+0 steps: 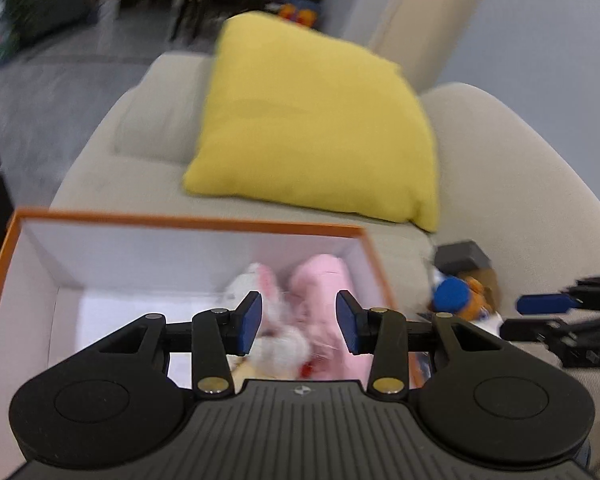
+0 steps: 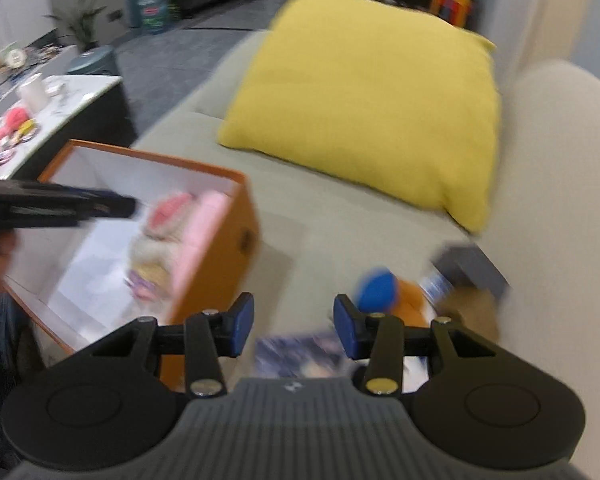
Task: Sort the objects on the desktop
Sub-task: 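Grasp the white-and-black dog plush with the left tool while the right tool reaches the bear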
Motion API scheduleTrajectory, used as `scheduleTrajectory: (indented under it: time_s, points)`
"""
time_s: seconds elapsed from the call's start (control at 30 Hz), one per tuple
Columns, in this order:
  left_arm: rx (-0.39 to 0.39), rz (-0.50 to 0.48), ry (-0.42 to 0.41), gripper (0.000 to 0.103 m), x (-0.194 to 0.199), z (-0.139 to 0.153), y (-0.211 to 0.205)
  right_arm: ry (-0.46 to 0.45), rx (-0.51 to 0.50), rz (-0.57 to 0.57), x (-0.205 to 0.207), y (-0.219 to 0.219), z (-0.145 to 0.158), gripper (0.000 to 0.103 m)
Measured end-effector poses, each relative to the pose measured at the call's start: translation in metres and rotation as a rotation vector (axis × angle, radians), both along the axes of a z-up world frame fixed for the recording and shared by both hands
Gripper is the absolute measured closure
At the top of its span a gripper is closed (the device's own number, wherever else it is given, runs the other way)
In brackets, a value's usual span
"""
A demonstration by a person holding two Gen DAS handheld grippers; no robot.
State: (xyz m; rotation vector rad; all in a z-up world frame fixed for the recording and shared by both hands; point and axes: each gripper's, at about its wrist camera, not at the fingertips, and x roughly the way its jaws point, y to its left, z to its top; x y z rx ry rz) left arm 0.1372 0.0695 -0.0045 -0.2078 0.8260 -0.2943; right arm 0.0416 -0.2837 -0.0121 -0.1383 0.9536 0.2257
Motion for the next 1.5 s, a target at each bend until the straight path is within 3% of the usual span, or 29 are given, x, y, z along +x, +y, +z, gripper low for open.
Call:
scheduleTrajectory:
  time_s: [0.13,0.23,0.33,0.53,0.73,0.9,1.0,1.1,1.4,1.5]
  points:
    - [0.042,-0.122,-0.024,0.057,-0.020,0.020,-0.036,0.070,-0.020,-0.079,-0.014,-0.032,-0.015,0.056]
    - [0.032,-0.204,0.010,0.057,-0.032,0.025,-0.066,0.119,-0.034,-0.097,-0.026,-0.049,-0.029,0.056]
    - [0.006,-0.274,0.053,0.057,-0.042,0.023,-0.098,0.157,-0.070,-0.088,-0.033,-0.061,-0.041,0.056]
    - [0.011,-0.312,0.109,0.057,-0.043,0.002,-0.147,0.191,-0.135,-0.033,-0.044,-0.074,-0.053,0.056]
    - [-0.027,-0.263,0.198,0.055,-0.027,-0.023,-0.170,0.195,-0.185,0.060,-0.032,-0.084,-0.067,0.055]
    - [-0.048,-0.206,0.268,0.048,-0.018,-0.042,-0.190,0.240,-0.241,0.139,-0.014,-0.089,-0.088,0.045]
    - [-0.088,-0.153,0.331,0.046,-0.012,-0.058,-0.199,0.240,-0.285,0.170,-0.015,-0.091,-0.090,0.049]
    - [-0.133,-0.109,0.374,0.043,-0.008,-0.071,-0.206,0.238,-0.278,0.191,-0.014,-0.092,-0.093,0.060]
    - [-0.149,0.013,0.368,0.040,0.005,-0.093,-0.214,0.233,-0.269,0.213,0.004,-0.094,-0.107,0.062]
    - [-0.172,0.027,0.378,0.038,0.010,-0.095,-0.215,0.252,-0.249,0.242,0.011,-0.093,-0.112,0.052]
